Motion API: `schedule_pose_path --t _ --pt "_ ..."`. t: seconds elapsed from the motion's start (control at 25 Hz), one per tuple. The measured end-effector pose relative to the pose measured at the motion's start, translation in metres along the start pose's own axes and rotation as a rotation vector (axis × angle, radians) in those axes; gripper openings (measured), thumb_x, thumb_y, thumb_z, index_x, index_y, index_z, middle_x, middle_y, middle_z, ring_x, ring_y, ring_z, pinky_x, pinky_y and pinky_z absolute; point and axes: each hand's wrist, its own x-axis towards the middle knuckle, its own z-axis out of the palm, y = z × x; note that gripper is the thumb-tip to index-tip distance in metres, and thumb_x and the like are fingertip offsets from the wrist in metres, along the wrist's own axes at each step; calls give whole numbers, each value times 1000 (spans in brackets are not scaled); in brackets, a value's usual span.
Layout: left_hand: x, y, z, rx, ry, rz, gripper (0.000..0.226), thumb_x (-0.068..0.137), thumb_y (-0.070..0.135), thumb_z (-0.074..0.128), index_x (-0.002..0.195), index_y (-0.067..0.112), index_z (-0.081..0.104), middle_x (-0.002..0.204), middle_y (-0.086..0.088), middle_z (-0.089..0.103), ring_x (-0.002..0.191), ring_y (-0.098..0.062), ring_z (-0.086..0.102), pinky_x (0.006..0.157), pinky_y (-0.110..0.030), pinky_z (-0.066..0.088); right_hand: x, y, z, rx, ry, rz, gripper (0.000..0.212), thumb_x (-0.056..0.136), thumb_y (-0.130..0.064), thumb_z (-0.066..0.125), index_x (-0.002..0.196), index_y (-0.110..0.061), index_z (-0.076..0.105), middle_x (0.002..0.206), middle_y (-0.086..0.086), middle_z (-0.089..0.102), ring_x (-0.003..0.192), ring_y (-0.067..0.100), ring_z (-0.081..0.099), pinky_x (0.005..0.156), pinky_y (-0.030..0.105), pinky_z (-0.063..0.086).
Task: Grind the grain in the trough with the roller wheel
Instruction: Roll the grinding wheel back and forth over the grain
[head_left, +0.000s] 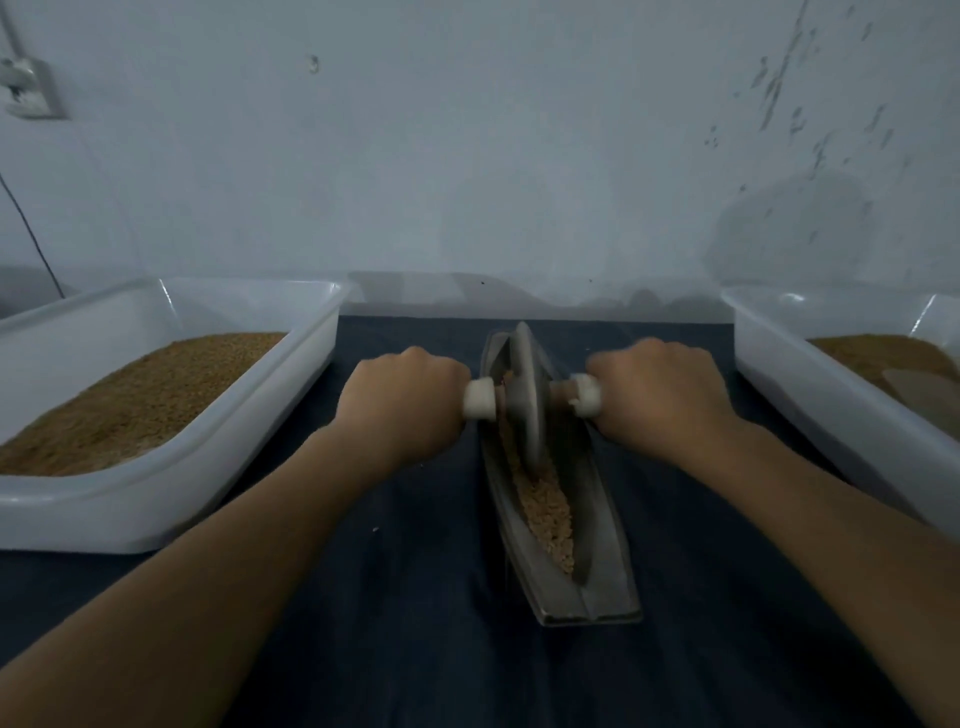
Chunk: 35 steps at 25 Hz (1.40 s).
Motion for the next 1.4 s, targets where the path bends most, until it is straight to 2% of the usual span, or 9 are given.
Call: schedule_pose_path --t 0.08,0.2,0.44,0.6,0.8,0.92,1.08,1.28,1.4 --pt "25 -2 0 -12 -49 -28 12 87 35 59 98 31 62 81 4 50 69 -21 50 61 -36 39 29 -2 3 62 -105 29 15 83 -41 67 78 -31 56 78 -5 59 68 20 52 58 30 36" --pt "22 0 -6 3 -41 -9 7 87 36 61 92 31 60 75 6 44 65 -19 46 60 -36 38 28 -1 1 96 -165 51 20 85 -42 66 74 -31 53 81 -5 60 71 19 54 59 31 37" --pt "-47 2 -14 108 171 139 49 71 47 71 62 34 24 57 14 27 45 -5 21 45 -21 12 -54 5 -15 -44 86 -50 36 68 -52 66 60 -32 37 56 -11 44 52 -1 17 45 20 11" --pt "-11 1 -2 21 35 45 13 83 45 61 83 33 57 69 11 41 55 -12 39 51 -29 30 -16 -2 -8 32 -53 30 30 78 -44 67 65 -29 44 67 -10 49 55 10 42 47 25 24" --pt "30 0 -3 57 6 -5 14 88 38 59 99 30 62 79 5 46 68 -20 46 60 -36 37 33 -4 2 105 -176 73 14 84 -40 68 80 -29 60 81 -4 60 73 20 57 61 31 42" --pt "-6 1 -5 39 71 56 12 85 43 63 89 33 57 68 11 34 56 -13 36 56 -32 34 -1 -1 -8 93 -155 24 19 83 -42 66 73 -30 54 75 -9 55 63 11 50 51 27 31" --pt "-44 -2 -20 55 259 214 53 61 46 80 68 37 28 56 15 13 45 -1 7 47 -18 7 -51 6 -25 19 -5 -50 28 70 -55 56 59 -32 43 58 -12 46 51 -1 29 44 22 16" --pt "13 2 -1 83 89 88 9 84 41 61 88 33 57 69 8 39 59 -18 40 53 -33 32 -7 -2 -4 89 -126 89 20 82 -46 62 74 -30 54 71 -9 52 61 11 48 50 27 30" --pt "43 -7 1 -3 -25 15 12 86 38 60 95 30 62 84 4 57 70 -20 49 61 -36 37 34 -6 5 66 -127 80 15 85 -41 66 81 -30 57 81 -4 59 73 21 56 62 31 42"
